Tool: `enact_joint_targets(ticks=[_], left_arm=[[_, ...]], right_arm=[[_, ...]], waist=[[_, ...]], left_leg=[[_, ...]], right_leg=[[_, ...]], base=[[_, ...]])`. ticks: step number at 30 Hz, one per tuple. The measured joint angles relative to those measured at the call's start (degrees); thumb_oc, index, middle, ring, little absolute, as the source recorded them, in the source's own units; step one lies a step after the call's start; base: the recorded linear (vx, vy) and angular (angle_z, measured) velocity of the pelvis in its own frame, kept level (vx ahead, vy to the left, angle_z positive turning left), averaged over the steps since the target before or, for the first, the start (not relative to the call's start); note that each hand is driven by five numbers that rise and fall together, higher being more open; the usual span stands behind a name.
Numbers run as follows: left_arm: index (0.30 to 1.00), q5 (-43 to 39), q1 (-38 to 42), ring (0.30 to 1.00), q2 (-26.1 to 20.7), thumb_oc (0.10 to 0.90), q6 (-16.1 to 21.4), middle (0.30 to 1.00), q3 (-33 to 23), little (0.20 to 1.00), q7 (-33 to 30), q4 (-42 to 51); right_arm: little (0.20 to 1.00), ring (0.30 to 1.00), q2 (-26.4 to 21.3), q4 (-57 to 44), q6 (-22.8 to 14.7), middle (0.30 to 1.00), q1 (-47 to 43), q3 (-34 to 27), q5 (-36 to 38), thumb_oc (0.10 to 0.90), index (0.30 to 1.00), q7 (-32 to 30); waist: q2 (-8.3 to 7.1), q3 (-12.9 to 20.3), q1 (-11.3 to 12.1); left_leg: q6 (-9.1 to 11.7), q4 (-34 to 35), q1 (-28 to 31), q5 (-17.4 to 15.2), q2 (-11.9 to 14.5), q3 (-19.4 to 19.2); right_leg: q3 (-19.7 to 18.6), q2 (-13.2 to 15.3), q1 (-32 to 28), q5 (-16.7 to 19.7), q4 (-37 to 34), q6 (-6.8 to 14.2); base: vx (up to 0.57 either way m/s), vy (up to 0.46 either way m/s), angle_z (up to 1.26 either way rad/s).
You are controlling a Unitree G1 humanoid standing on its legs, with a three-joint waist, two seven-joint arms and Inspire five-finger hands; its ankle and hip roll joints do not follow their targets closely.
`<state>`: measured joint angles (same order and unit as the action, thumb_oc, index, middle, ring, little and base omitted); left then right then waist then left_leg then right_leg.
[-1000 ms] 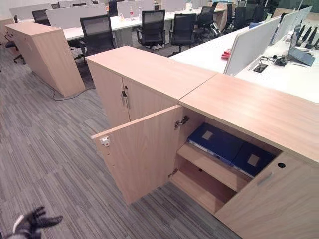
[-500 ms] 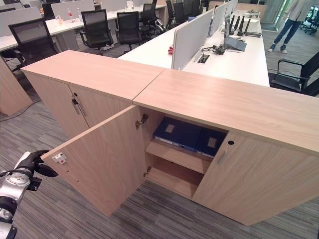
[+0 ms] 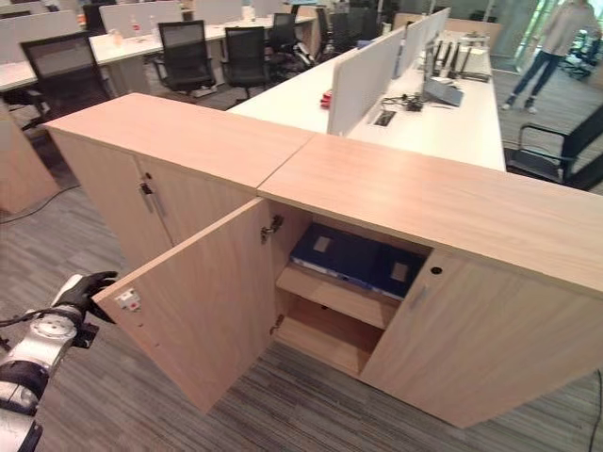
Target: Put the empty folder in the office cabinet
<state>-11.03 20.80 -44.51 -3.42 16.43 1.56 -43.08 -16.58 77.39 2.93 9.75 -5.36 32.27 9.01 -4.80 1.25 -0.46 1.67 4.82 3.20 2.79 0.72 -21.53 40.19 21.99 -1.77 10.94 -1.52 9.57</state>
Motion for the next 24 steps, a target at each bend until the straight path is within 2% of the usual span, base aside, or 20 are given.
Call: enact_joint_targets(ticks=[2, 3, 4, 5, 7, 8, 9, 10, 12, 15, 16, 21, 24], left_arm=[[0.9, 0.2, -2.6, 0.9, -0.3, 0.8, -0.5, 0.9, 0.4, 0.9, 0.7, 6.5], [0.9, 0.3, -5.0, 0.9, -2.2, 0.8, -0.1, 0.9, 1.1, 0.9, 1.5, 11.7], [0.9, -1.2, -6.6, 0.9, -1.7, 0.8, -0.3, 0.9, 1.4, 0.9, 3.6, 14.9], [0.9, -3.3, -11.0, 0.9, -1.7, 0.8, -0.3, 0.9, 1.8, 0.9, 6.5, 22.6], [0.9, -8.3, -13.7, 0.9, 1.1, 0.8, -0.6, 0.9, 2.4, 0.9, 9.7, 28.3], [0.9, -11.0, -16.8, 0.9, 3.4, 0.8, -0.6, 0.9, 1.9, 0.9, 10.2, 35.1], [0.9, -10.6, -17.8, 0.9, 3.9, 0.8, -0.5, 0.9, 3.3, 0.9, 10.7, 38.3], [0.9, -15.7, -18.2, 0.9, 7.3, 0.8, -0.6, 0.9, 7.1, 0.9, 13.7, 39.3], [0.9, -21.3, -18.2, 0.9, 12.5, 0.8, -1.3, 0.9, 10.4, 0.9, 14.1, 40.9], [0.9, -26.1, -16.5, 0.9, 16.1, 0.8, -1.4, 0.9, 14.7, 0.9, 15.4, 42.7], [0.9, -27.0, -14.3, 0.9, 17.8, 0.8, -1.4, 0.9, 17.2, 0.9, 16.2, 46.4], [0.9, -34.4, -10.1, 0.9, 24.4, 0.8, -1.1, 0.9, 17.9, 0.9, 15.2, 48.0], [0.9, -35.8, -9.9, 0.9, 23.1, 0.8, -1.2, 0.9, 18.1, 0.9, 15.0, 48.1]], right_arm=[[0.9, 0.9, 0.5, 0.0, 0.0, 0.9, -0.6, -0.3, 0.0, 0.8, 0.9, 0.1], [0.9, 0.9, 0.9, 0.0, 0.0, 0.9, -0.6, -1.1, 0.1, 0.8, 0.9, 0.3], [0.9, 0.9, 1.1, 0.2, 0.1, 0.9, -0.7, -1.2, 0.5, 0.8, 0.9, 0.3], [0.9, 0.9, 1.6, 0.6, 0.0, 0.9, -0.9, -2.2, 0.5, 0.8, 0.9, 0.6], [0.9, 0.9, 2.3, 0.3, -0.1, 0.9, -1.3, -2.3, 0.6, 0.8, 0.9, 0.8], [0.9, 0.9, 3.4, -0.5, -0.2, 0.9, -1.1, -2.3, 1.1, 0.8, 0.9, 0.8], [0.9, 0.9, 3.9, -0.2, -0.1, 0.9, -1.2, -2.6, 1.6, 0.8, 0.9, 1.0], [0.9, 0.9, 4.8, 0.9, -0.1, 0.9, -1.5, -2.6, 2.1, 0.8, 0.9, 1.1], [0.9, 0.9, 4.7, 1.9, -1.0, 0.9, -2.0, -2.5, 2.4, 0.8, 0.9, 1.1], [0.9, 0.9, 4.7, 1.9, -1.1, 0.9, -3.2, -2.1, 2.7, 0.8, 0.9, 0.8], [0.9, 0.9, 4.7, 1.7, -1.2, 0.9, -3.7, -1.9, 2.8, 0.8, 0.9, 0.5], [0.9, 0.9, 4.8, 1.2, -1.7, 0.9, -4.3, 0.3, 4.1, 0.8, 0.9, -0.6], [0.9, 0.9, 4.8, 1.6, -1.7, 0.9, -4.4, 0.4, 4.1, 0.8, 0.9, -0.9]], waist=[[-0.55, -0.4, 0.5], [-0.76, -0.8, 0.7], [-0.93, -0.9, 1.1], [-1.12, -0.9, 1.2], [-1.32, -1.1, 1.2], [-1.6, -1.6, 1.1], [-1.67, -2.0, 1.0], [-1.78, -2.2, 1.0], [-1.65, -2.6, 0.6], [-1.49, -2.7, -0.3], [-1.2, -2.7, -1.4], [-0.24, -2.5, -2.7], [0.09, -2.5, -2.7]], left_leg=[[0.0, 0.0, 0.0, 0.0, 0.0, 0.1], [0.0, 0.0, 0.0, 0.0, -0.1, 0.3], [-0.1, 0.0, 0.0, 0.1, -0.3, 0.8], [-0.2, 0.0, 0.0, -0.1, -0.7, 1.1], [-0.3, 0.0, 0.1, -0.1, -0.9, 1.1], [-0.3, 0.0, 0.4, -0.1, -0.9, 1.1], [-0.3, 0.0, 0.7, -0.2, -1.0, 1.2], [-0.5, 0.1, 0.9, -0.4, -0.9, 1.3], [-0.5, 0.1, 0.9, -0.4, -1.0, 1.4], [-0.5, 0.0, 0.9, -0.4, -0.8, 1.3], [-0.5, 0.0, 0.9, -0.4, -0.7, 1.4], [-0.4, 0.0, 1.0, -0.5, -0.3, 0.9], [-0.2, 0.0, 1.1, -0.6, 0.1, 0.3]], right_leg=[[0.1, 0.1, -0.1, 0.1, 0.0, 0.1], [0.3, 0.2, -0.3, 0.1, 0.0, 0.1], [0.8, 0.4, -0.6, -0.1, 0.0, 0.3], [1.2, 0.8, -0.9, -0.1, -0.1, 0.7], [1.1, 1.0, -1.0, 0.0, -0.1, 0.8], [1.1, 1.0, -1.3, 0.1, -0.2, 0.8], [1.2, 1.0, -1.7, 0.1, -0.3, 0.8], [1.3, 0.9, -2.0, 0.1, -0.3, 0.8], [1.2, 1.0, -2.0, 0.0, -0.4, 0.9], [1.2, 0.7, -1.9, 0.1, -0.5, 0.7], [1.2, 0.6, -2.0, 0.2, -0.7, 0.7], [1.0, 0.0, -1.9, 0.2, -1.2, 0.6], [0.8, -0.7, -1.9, 0.2, -1.5, 0.5]], base=[[0.0, -0.006, 0.03], [0.0, -0.01, 0.13], [0.0, -0.01, 0.23], [0.0, -0.014, 0.17], [0.0, -0.015, 0.01], [0.0, 0.0, 0.0], [0.0, 0.0, 0.0], [-0.02, -0.037, 0.03], [-0.02, -0.032, -0.02], [-0.01, -0.021, -0.02], [-0.02, -0.039, -0.05], [-0.01, -0.022, -0.05], [0.0, -0.024, -0.09]])
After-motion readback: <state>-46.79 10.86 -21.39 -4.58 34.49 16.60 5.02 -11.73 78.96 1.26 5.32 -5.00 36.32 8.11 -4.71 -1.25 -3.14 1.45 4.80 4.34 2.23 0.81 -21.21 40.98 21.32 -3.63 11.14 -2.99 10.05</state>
